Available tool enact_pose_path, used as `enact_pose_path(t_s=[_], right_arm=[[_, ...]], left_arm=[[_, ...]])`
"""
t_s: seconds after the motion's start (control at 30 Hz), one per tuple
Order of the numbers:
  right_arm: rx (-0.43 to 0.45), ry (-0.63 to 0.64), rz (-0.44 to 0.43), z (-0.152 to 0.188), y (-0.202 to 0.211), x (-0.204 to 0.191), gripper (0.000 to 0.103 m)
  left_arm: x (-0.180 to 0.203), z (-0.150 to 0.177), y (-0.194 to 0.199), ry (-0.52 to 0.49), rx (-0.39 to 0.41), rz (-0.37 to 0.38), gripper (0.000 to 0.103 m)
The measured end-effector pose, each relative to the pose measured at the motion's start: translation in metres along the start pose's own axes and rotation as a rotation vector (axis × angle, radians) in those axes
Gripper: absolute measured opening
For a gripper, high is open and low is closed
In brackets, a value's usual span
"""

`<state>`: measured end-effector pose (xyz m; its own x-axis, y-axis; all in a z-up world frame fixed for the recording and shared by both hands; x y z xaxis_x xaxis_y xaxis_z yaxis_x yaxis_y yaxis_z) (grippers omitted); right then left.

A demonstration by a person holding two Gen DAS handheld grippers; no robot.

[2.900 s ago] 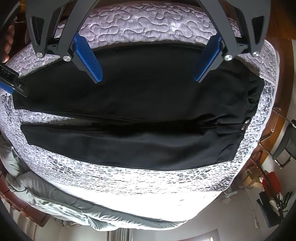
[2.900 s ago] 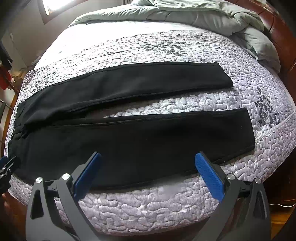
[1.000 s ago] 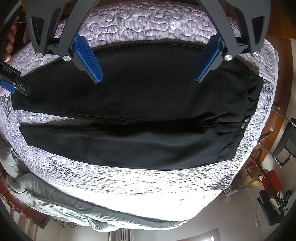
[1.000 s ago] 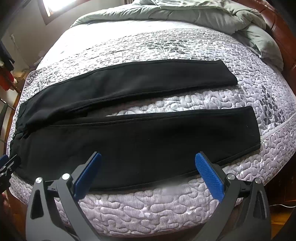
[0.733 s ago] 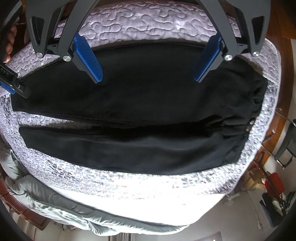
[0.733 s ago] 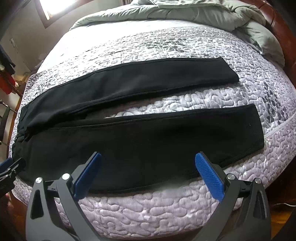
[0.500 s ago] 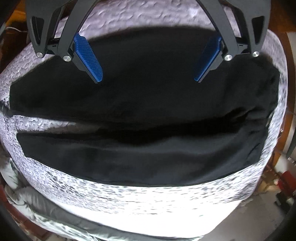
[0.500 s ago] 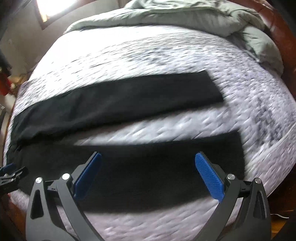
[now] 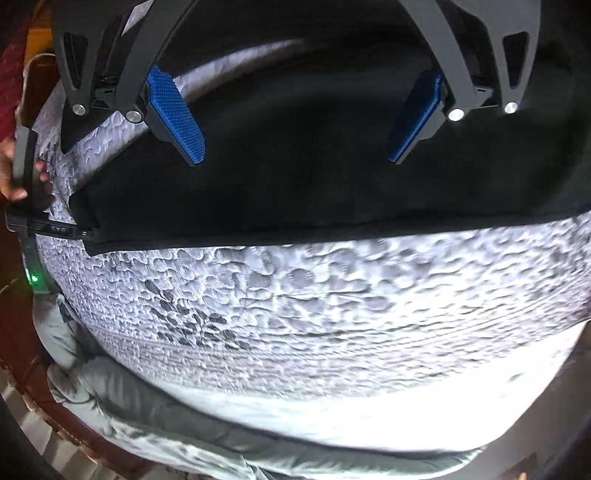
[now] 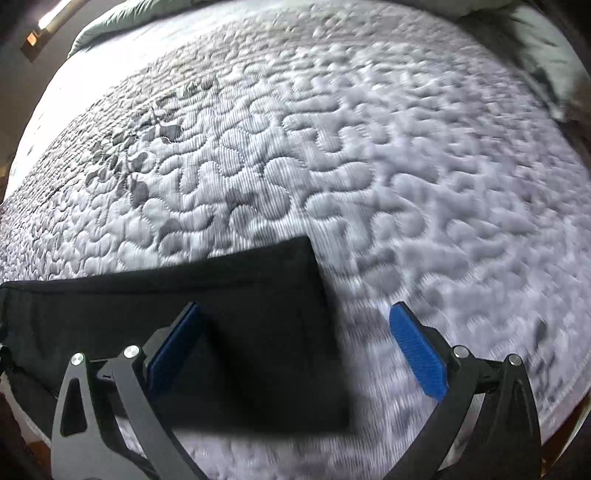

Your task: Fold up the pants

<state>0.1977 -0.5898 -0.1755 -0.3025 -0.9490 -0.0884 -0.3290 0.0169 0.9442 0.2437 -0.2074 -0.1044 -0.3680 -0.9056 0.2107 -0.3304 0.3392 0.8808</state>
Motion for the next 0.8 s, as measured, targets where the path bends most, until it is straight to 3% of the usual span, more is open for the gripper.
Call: enact_pose_path(t_s=[0.07, 0.1, 0.13, 0.17, 0.2, 0.23, 0.27, 0.5, 0.67, 0.8], right_arm=[[0.014, 0.013, -0.021, -0.003, -0.004, -0.001, 0.096], [0.033, 0.032, -0.038, -0.003, -0.002, -0.002, 0.082], [0.043, 0.05, -0.052, -0.002, 0.0, -0.004, 0.062], [0.052, 0.068, -0.076, -0.002, 0.003, -0.006, 0.051], [0.055, 0.085, -0.083, 0.0, 0.007, -0.007, 0.032], [0.06, 0.103, -0.071, 0.0, 0.01, -0.007, 0.006], [0.066, 0.125, -0.067, 0.001, 0.014, -0.005, 0.006], [0.148, 0.071, -0.268, 0.014, 0.058, 0.016, 0.005], [0.195, 0.064, -0.34, 0.014, 0.081, 0.017, 0.005], [0.233, 0.084, -0.363, 0.012, 0.099, 0.017, 0.005]], left_arm=[[0.005, -0.006, -0.014, -0.005, -0.03, 0.024, 0.099], [0.009, -0.01, -0.019, -0.013, -0.037, 0.029, 0.099], [0.011, -0.013, -0.022, -0.023, -0.04, 0.033, 0.099], [0.011, -0.016, -0.026, -0.032, -0.041, 0.038, 0.099], [0.015, -0.02, -0.03, -0.051, -0.04, 0.051, 0.099], [0.019, -0.025, -0.034, -0.074, -0.042, 0.057, 0.099], [0.023, -0.028, -0.038, -0.093, -0.045, 0.063, 0.099], [0.047, -0.058, -0.069, -0.259, -0.09, 0.178, 0.099], [0.06, -0.068, -0.092, -0.369, -0.147, 0.229, 0.099], [0.073, -0.057, -0.1, -0.429, -0.254, 0.385, 0.099]])
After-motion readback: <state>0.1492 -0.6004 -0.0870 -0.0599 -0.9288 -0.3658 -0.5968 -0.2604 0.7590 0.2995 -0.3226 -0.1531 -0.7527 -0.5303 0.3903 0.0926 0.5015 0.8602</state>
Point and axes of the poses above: each gripper's, at about its wrist camera, not at the fingertips, and y roughly against the way its jaws point, x to its right, z to its underside, the point moved 4 cm from there along -y, roughly the way its jaws point, and after that the axes turned 7 degrees about x, right-handed, at the moved point
